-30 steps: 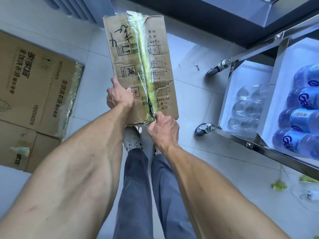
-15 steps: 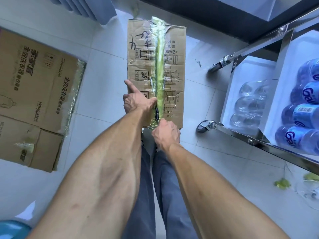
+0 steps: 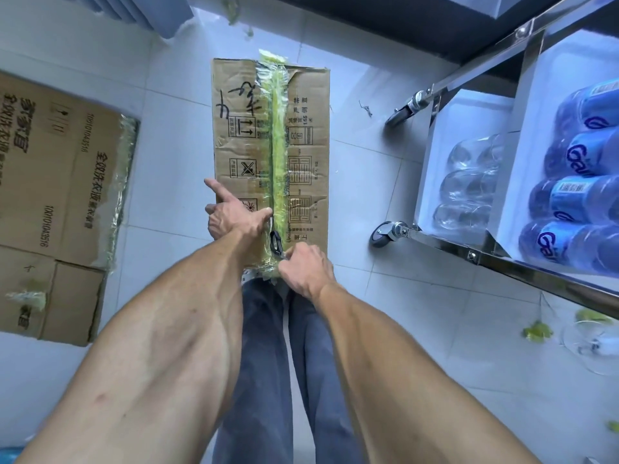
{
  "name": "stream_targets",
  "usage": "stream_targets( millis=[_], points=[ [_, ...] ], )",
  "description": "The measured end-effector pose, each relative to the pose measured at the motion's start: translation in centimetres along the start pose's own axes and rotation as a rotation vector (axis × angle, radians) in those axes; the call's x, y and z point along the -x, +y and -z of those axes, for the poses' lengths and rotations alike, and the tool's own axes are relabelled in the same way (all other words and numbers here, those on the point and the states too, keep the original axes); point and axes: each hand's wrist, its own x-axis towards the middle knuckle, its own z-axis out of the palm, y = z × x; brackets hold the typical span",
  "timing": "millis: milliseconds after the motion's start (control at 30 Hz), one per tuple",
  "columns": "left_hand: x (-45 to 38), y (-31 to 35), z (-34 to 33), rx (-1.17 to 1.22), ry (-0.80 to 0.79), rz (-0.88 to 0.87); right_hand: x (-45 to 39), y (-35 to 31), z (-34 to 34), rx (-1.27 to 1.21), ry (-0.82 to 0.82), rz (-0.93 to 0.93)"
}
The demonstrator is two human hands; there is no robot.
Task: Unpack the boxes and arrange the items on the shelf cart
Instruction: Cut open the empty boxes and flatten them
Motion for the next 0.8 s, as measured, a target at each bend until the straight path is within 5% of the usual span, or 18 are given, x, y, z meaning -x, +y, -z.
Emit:
stream_targets(
  millis=[167, 367, 533, 667, 800],
  points=[
    [0.1, 1.0, 0.4, 0.009, -0.001, -0.033, 2.4, 0.3, -1.2, 0.227, 0.267, 0.151],
    [0.8, 0.9, 0.4, 0.065, 0.003, -0.003, 4.1, 1.4, -3.3, -0.134, 0.477, -0.249],
    [2.2, 1.7, 1.2, 0.107, 0.265, -0.180, 0.6, -0.9, -1.5, -0.432, 0.485, -0.281],
    [2.9, 1.3, 1.1, 0.293, 0.011, -0.159, -1.8, -3.2, 1.0, -0.769, 0.536, -0.302],
    [3.4, 0.1, 0.3, 0.522, -0.208, 0.011, -3.1, -5.0, 3.2, -1.243, 0.639, -0.569]
  ],
)
